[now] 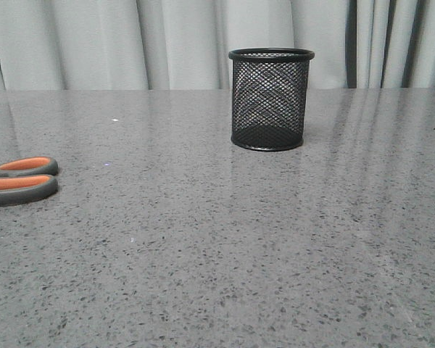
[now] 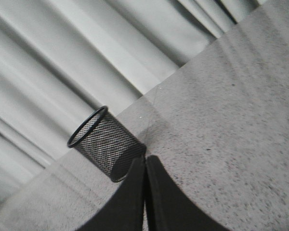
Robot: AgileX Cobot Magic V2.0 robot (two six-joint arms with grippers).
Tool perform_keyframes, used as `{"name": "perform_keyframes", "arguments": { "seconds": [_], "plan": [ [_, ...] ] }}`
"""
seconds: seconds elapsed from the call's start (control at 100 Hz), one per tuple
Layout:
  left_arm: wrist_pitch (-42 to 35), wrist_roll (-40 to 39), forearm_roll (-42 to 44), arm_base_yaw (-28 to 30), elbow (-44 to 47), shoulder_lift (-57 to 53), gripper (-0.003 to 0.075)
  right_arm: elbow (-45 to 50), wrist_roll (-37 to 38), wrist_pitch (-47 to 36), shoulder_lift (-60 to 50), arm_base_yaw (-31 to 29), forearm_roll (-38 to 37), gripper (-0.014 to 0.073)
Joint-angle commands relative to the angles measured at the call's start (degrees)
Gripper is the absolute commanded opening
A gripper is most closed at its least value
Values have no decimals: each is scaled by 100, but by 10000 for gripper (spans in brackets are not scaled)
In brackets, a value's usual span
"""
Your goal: Put scissors into bucket
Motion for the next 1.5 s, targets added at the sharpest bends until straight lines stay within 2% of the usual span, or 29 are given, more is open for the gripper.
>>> {"name": "perform_keyframes", "arguments": {
  "seconds": [0.0, 0.11, 0.29, 0.38, 0.51, 0.66, 0.82, 0.99, 1.04, 1.11, 1.26, 1.35, 1.49],
  "plan": [
    [-92, 11, 104, 2, -613, 53, -21, -532, -85, 57, 379, -37, -580, -43],
    [661, 27, 554, 2, -1333, 532, -21, -1089, -85, 522, 1054, -37, -1107, -43],
    [1812, 51, 2073, 2, -2504, 1854, -21, -1978, -85, 1070, 2321, -37, -1428, -43],
    [2424, 81, 2546, 2, -3063, 2507, -21, -2431, -85, 1502, 2915, -37, -1688, -43],
    [3275, 608, 2595, 2, -3736, 3434, -21, -3098, -85, 2238, 3672, -37, -1890, -44],
    [3896, 793, 2595, 2, -4280, 4198, -21, -3708, -184, 2937, 4278, -37, -1898, -43],
    [4195, 953, 2586, 2, -4677, 4679, -20, -4087, -599, 3069, 4532, -37, -1898, -43],
    [4624, 1389, 2574, 2, -4950, 4932, -15, -4273, -643, 3166, 4590, -37, -1898, -17],
    [4688, 1413, 2574, 2, -4999, 4992, 9, -4311, -643, 3205, 4590, -37, -1898, 27],
    [4831, 1494, 2555, 2, -5055, 5068, 81, -4333, -643, 3276, 4590, -37, -1898, 126],
    [4939, 1897, 2144, 2, -5071, 5180, 335, -4327, -643, 3412, 4590, -37, -1888, 402],
    [4912, 2047, 1971, 2, -5071, 5192, 432, -4327, -643, 3402, 4590, -37, -1887, 431],
    [4882, 2230, 1971, 2, -5071, 5218, 420, -4327, -643, 3402, 4590, -37, -1887, 425]
  ]
}}
